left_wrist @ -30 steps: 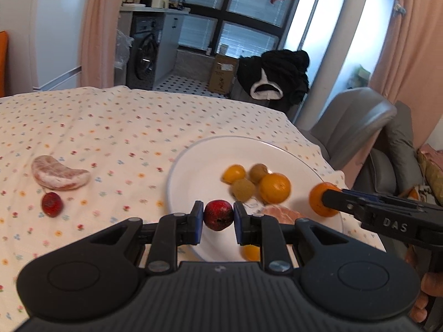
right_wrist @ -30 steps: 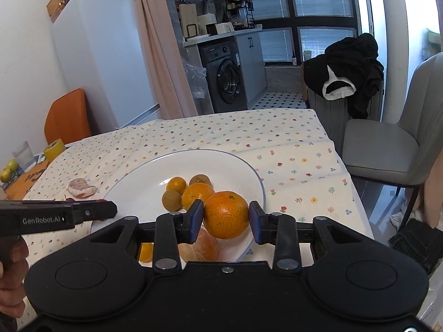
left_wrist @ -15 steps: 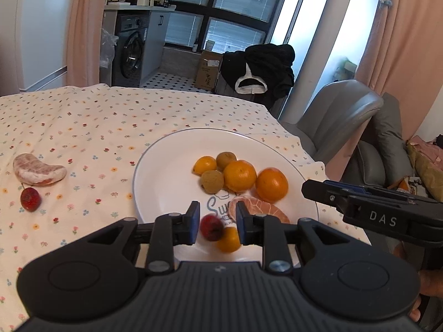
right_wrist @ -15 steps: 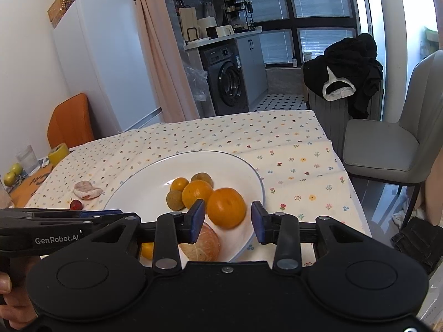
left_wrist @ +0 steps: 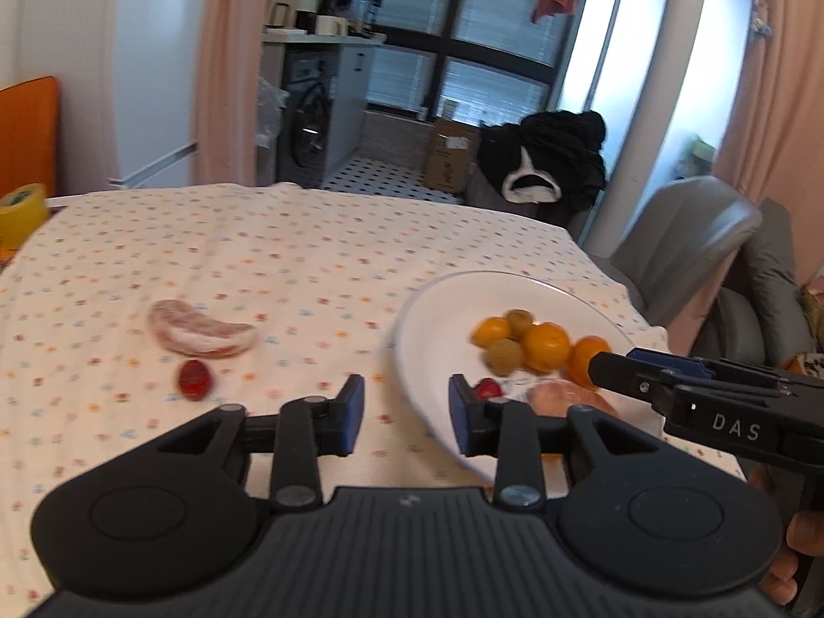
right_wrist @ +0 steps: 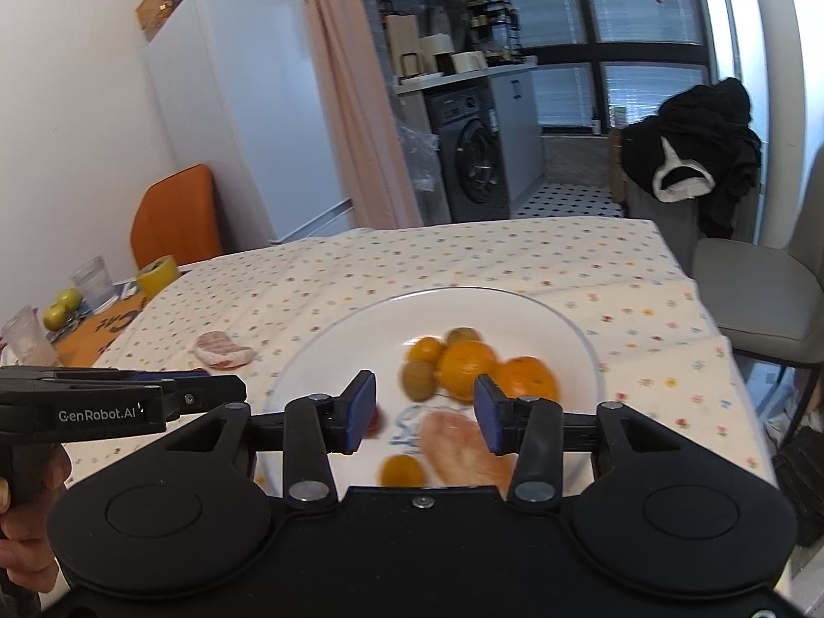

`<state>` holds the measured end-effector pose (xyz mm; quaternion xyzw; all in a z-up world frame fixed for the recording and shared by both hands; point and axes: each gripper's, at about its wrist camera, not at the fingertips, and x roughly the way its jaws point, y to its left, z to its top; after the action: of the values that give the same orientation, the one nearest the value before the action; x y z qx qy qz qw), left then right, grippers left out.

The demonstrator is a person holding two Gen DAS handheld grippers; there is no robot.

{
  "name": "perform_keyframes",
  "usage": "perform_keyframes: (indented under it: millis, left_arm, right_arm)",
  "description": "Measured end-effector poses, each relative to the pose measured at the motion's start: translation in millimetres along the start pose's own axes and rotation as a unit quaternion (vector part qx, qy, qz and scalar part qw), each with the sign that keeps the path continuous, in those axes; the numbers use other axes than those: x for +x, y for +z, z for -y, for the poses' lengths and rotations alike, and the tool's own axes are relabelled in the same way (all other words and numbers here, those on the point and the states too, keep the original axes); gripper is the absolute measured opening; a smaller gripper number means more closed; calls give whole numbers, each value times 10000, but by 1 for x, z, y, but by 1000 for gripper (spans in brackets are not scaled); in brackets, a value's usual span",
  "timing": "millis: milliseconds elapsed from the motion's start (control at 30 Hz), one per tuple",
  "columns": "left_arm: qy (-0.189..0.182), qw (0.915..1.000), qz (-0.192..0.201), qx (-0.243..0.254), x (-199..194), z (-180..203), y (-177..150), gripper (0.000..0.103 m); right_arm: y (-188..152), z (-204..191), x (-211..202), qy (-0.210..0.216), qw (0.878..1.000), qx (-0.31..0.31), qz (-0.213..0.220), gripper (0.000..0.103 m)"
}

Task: Organize fruits
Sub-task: 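Open both tools to drop the red plum and mandarin onto the plate, then grasp the red cherry tomato with the right tool while the left tool moves toward the pomelo piece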

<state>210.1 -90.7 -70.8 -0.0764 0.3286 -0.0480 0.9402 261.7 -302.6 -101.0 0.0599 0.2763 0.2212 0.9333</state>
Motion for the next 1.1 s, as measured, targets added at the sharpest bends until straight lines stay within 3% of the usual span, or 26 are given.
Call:
perform_keyframes:
  millis: [100, 233, 333, 533, 700, 1100]
  left_arm:
    - [181, 9998, 92, -32, -9, -13, -1, 47]
    - [497, 9985, 245, -37, -20, -29, -2, 69]
    - [690, 9967, 420, -1, -29, -40, -2, 86]
    - [853, 9950, 512, -94, -42, -62, -2, 90]
    - [1037, 9929, 550, -168, -47, -78, -5, 96]
    - [1291, 9897, 399, -467, -53, -120, -11, 98]
  right_arm:
    - [1, -13, 4, 115, 9999, -79, -18, 47]
    - [4, -29, 12, 263, 9995, -167, -65, 50]
    - [6, -45, 17, 321, 9989, -326, -59, 60]
    - [11, -72, 26, 499, 9971, -570, -92, 75]
    - [12, -95, 32, 638, 9946, -811, -93, 100]
    - [12, -134, 57, 871, 9891, -1118, -400, 103]
